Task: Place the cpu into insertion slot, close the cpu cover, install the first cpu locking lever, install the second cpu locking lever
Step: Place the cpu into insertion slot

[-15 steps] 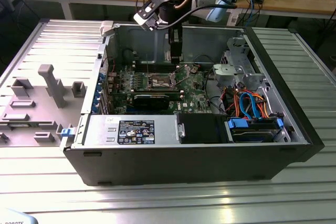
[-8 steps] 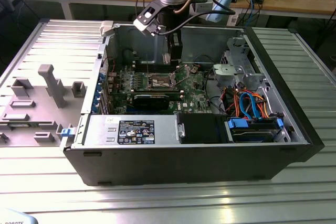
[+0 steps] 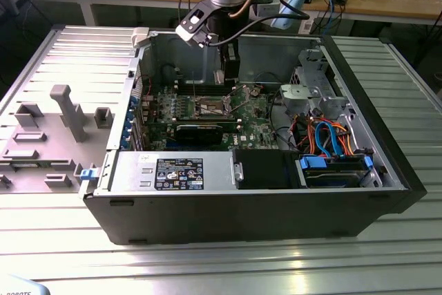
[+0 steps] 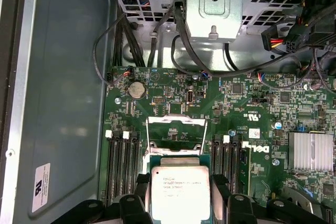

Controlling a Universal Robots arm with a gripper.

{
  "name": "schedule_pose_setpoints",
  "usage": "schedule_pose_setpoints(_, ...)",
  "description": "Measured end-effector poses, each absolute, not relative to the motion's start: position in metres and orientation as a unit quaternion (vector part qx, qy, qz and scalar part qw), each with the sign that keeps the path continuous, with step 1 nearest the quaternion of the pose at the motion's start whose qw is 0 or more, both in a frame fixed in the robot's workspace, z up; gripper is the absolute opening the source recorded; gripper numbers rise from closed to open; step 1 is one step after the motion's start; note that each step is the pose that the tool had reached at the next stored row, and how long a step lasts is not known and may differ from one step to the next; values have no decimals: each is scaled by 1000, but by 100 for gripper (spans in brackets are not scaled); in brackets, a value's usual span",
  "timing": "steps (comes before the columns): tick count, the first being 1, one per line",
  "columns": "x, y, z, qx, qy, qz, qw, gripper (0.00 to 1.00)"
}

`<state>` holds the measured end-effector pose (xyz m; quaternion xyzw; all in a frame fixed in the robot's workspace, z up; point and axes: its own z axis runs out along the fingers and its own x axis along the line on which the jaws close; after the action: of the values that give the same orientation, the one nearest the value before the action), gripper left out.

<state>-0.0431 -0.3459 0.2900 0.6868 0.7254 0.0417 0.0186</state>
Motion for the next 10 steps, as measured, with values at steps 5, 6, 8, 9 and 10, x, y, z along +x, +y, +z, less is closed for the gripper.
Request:
schedule_pose_setpoints(5, -45, -346, 289, 687, 725, 43, 19, 54)
schedule_pose_setpoints(6, -46, -346, 288, 687, 725, 43, 19, 54)
schedule_pose_setpoints(8, -54, -346, 285, 687, 725, 44, 20, 54)
schedule_pose_setpoints(9, -57, -346, 282, 688, 724, 44, 20, 54)
schedule_pose_setpoints(10, -58, -346, 279, 693, 720, 44, 20, 54)
